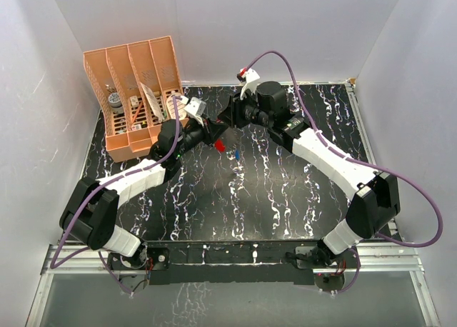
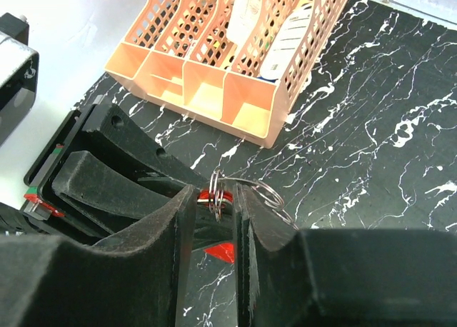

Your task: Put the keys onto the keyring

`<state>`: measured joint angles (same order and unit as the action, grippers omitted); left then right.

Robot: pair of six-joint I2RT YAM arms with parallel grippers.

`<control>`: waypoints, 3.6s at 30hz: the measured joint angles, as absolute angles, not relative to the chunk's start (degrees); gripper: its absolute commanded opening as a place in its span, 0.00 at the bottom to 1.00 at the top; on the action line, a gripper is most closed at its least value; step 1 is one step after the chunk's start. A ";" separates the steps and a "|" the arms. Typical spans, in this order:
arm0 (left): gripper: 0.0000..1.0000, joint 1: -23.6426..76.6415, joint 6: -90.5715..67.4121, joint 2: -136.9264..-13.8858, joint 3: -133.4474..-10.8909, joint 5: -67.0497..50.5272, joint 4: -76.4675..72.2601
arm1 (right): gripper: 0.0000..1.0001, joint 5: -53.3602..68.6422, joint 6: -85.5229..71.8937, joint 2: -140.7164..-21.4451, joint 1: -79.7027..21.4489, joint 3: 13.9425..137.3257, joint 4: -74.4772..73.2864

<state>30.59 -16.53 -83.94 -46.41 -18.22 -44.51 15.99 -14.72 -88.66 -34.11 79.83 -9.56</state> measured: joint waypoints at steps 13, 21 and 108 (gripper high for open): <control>0.00 30.83 -16.49 -83.94 -46.41 -18.44 -44.51 | 0.00 14.72 -14.92 -88.66 -34.11 79.83 -8.80; 0.00 31.14 -13.50 -83.94 -46.39 -16.43 -44.23 | 0.00 14.02 -13.54 -88.60 -34.20 81.71 -12.69; 0.00 30.87 -12.93 -83.96 -55.16 -19.99 -26.48 | 0.32 12.21 -13.63 -88.36 -33.95 83.77 -17.32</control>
